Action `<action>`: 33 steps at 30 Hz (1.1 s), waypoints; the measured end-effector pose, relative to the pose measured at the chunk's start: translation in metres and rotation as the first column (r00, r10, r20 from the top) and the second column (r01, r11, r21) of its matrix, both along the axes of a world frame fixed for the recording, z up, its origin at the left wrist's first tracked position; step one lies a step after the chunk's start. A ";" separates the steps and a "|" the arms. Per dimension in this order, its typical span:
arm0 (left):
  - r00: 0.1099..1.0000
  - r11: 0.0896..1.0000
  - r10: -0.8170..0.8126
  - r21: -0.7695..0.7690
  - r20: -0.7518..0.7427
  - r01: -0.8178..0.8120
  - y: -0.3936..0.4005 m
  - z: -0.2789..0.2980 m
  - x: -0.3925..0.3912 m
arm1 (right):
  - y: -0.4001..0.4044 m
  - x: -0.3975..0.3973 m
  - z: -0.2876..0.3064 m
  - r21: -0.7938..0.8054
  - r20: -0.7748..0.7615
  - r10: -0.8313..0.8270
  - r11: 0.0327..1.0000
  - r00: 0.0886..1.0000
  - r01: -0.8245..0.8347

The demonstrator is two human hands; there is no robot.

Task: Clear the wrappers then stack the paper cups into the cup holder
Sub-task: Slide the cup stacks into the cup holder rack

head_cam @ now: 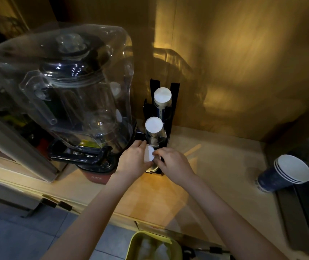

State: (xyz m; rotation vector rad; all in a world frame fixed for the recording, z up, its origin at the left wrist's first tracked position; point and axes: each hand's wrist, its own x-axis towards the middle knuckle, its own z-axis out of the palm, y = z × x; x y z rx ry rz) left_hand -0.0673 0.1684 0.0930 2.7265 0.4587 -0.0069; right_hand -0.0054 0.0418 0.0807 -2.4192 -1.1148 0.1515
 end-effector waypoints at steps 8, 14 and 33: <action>0.908 0.947 -0.257 0.272 0.330 0.169 -0.051 0.023 0.040 | -0.061 0.039 0.026 -0.066 0.509 -0.102 0.985 0.855 0.157; 0.878 0.883 -0.425 0.314 0.220 0.349 -0.134 0.008 0.092 | -0.162 0.063 0.034 -0.033 0.458 -0.357 0.908 0.814 0.417; 0.905 0.894 -0.423 -0.184 -0.048 0.409 -0.327 -0.046 0.175 | -0.310 0.090 -0.030 0.140 -0.218 -0.917 0.311 0.335 0.940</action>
